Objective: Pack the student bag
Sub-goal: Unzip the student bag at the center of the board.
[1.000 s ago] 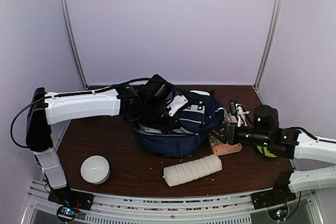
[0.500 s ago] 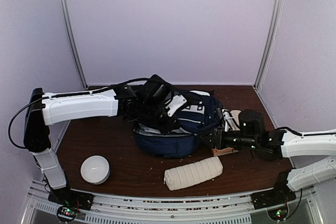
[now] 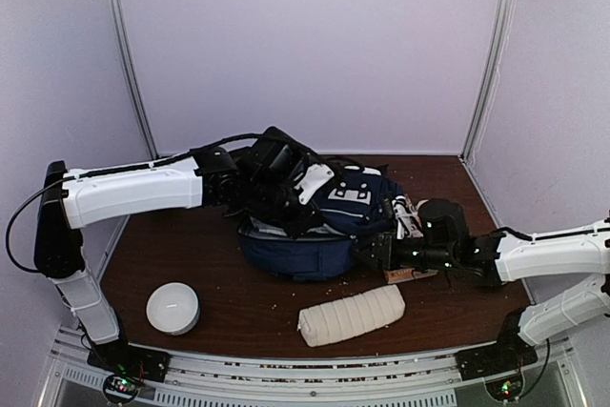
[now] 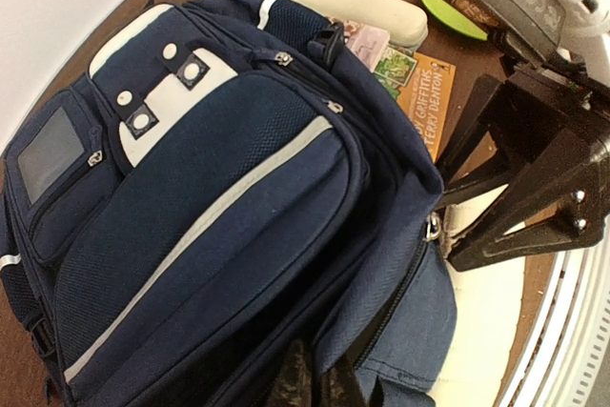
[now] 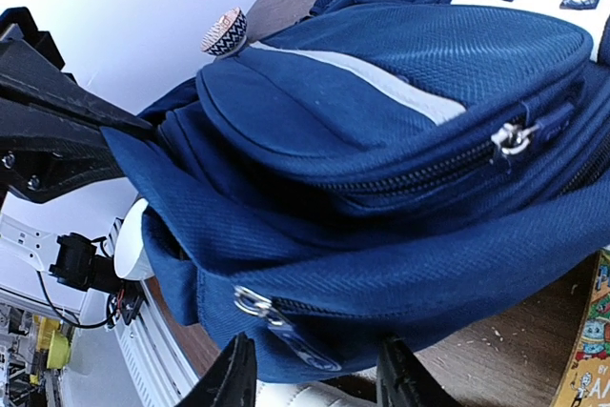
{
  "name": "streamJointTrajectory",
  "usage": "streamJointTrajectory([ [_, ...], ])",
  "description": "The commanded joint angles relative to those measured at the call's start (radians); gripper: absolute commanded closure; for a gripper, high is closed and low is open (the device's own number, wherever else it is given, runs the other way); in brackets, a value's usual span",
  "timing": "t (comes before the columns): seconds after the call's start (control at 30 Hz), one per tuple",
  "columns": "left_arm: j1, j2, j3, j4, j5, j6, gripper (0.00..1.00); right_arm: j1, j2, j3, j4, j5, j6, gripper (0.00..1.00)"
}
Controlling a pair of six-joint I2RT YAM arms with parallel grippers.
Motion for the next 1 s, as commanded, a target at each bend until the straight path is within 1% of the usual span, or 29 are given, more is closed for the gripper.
streamJointTrajectory([
  [0.0, -0.004, -0.06, 0.017, 0.046, 0.001, -0.017, 1.0, 0.0, 0.007, 0.044, 0.02, -0.019, 0.004, 0.57],
  [0.37, -0.004, -0.069, 0.018, 0.046, -0.002, -0.015, 1.0, -0.001, 0.043, 0.067, 0.012, -0.033, 0.014, 0.68],
  [0.53, -0.004, -0.071, 0.018, 0.044, -0.006, -0.016, 1.0, -0.001, 0.044, 0.062, 0.028, -0.066, 0.015, 0.7],
  [0.73, -0.004, -0.081, 0.018, 0.044, -0.008, -0.014, 1.0, -0.001, 0.044, 0.049, 0.043, -0.087, 0.018, 0.81],
  [0.97, -0.004, -0.093, 0.014, 0.038, -0.016, -0.012, 1.0, 0.0, 0.036, 0.04, 0.03, -0.074, 0.017, 0.89],
])
